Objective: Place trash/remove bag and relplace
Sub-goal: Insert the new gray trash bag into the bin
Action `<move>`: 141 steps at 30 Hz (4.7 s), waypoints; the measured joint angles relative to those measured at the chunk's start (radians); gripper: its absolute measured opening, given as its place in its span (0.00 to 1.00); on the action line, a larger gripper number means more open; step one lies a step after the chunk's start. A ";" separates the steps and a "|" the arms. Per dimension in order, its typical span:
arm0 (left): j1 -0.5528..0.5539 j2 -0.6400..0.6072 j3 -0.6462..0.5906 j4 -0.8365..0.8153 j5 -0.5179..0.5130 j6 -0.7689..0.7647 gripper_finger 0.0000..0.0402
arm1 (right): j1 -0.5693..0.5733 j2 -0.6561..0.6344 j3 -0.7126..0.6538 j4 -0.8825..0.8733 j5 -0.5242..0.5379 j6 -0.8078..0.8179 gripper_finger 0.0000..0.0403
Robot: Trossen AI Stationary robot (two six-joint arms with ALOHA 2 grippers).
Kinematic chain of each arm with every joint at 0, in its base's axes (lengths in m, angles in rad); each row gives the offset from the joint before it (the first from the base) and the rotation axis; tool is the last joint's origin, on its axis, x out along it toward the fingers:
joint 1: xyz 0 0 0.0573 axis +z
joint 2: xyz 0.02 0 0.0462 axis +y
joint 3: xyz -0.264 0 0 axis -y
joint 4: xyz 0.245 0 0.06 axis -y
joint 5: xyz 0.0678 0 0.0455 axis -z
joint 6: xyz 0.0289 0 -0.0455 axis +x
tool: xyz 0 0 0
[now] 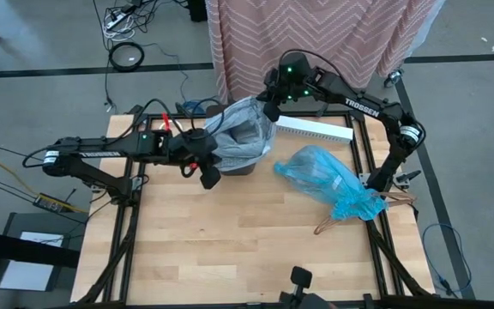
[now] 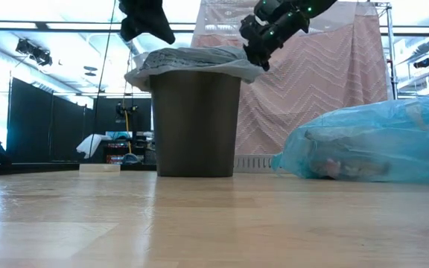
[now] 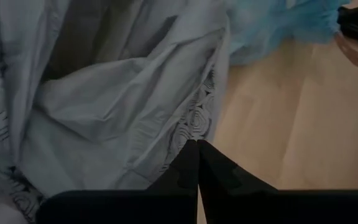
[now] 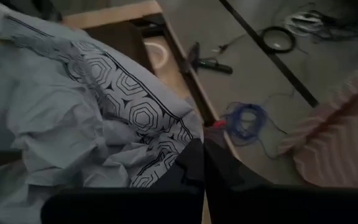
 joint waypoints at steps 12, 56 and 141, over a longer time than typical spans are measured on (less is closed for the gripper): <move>0.000 0.000 0.000 -0.001 -0.013 0.003 0.02 | 0.001 0.001 -0.100 0.122 0.086 0.077 0.00; 0.001 0.003 0.000 -0.084 -0.046 0.003 0.02 | 0.024 0.000 -0.274 0.520 0.105 0.140 0.00; 0.388 0.089 0.461 -0.587 -0.514 0.138 0.00 | 0.052 0.001 -0.268 0.540 0.111 0.216 0.00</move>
